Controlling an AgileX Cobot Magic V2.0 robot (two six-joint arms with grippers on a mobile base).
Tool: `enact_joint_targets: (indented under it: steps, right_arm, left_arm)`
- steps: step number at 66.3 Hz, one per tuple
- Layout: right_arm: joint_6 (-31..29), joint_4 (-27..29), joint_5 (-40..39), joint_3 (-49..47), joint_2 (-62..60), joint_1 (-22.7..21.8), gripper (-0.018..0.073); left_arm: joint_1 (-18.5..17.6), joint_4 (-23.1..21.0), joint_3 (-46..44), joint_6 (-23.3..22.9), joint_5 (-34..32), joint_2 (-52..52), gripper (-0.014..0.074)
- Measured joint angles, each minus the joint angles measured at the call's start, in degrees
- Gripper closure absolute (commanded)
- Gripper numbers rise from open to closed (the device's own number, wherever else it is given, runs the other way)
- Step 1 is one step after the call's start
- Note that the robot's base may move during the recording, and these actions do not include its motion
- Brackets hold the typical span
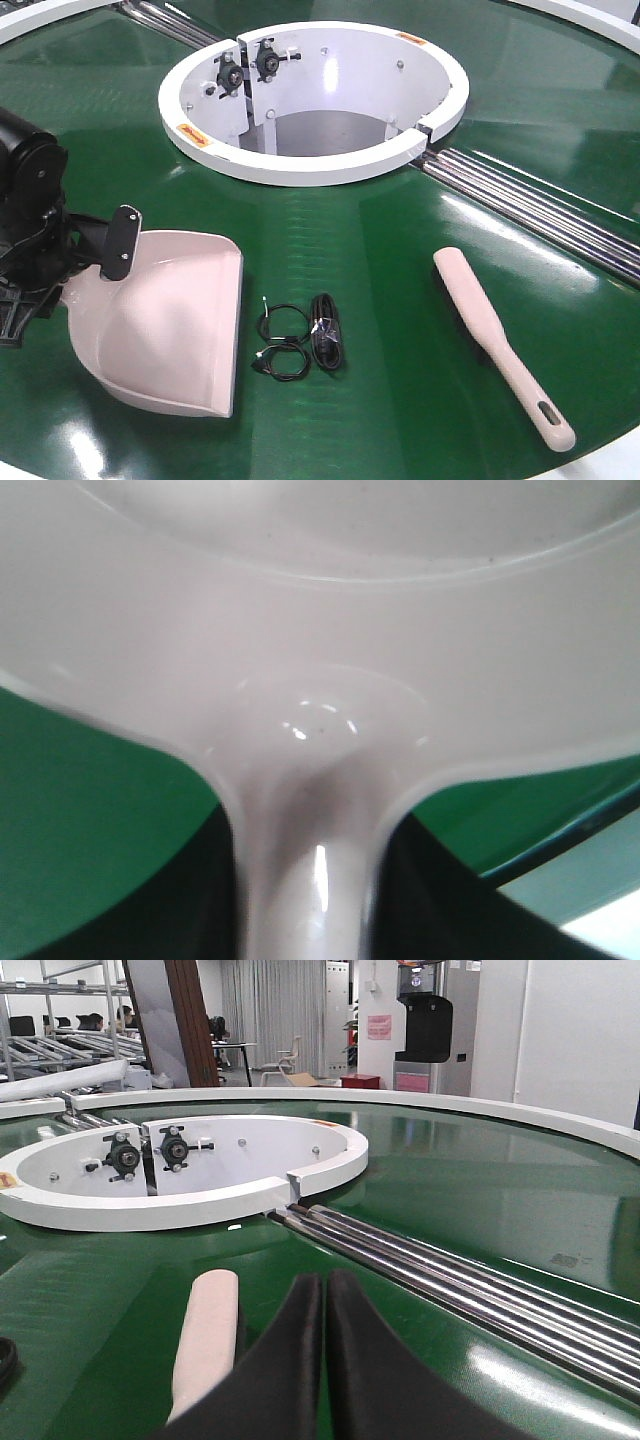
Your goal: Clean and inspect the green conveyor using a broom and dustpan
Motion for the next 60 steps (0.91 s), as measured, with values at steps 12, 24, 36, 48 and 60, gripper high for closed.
enact_joint_targets:
  steps: [12,24,36,48,60]
  right_arm:
    - [0.00,0.00,0.00,0.00,0.00,0.00,0.0568]
    - [0.00,0.00,0.00,0.00,0.00,0.00,0.0568]
    - [0.00,0.00,0.00,0.00,0.00,0.00,0.0568]
    - [0.00,0.00,0.00,0.00,0.00,0.00,0.0568]
    - [0.00,0.00,0.00,0.00,0.00,0.00,0.0568]
  left_arm:
    - [-0.93,0.36,0.00,-0.40,2.37,1.51,0.0604]
    - [-2.67,0.29,0.00,-1.96,2.48,3.13,0.0604]
    - [-2.74,0.87,0.00,-3.59,2.48,4.01,0.0604]
    - [-2.74,1.07,0.00,-3.87,2.48,4.01,0.0604]
    - [-2.74,1.11,0.00,-3.98,2.48,4.01,0.0604]
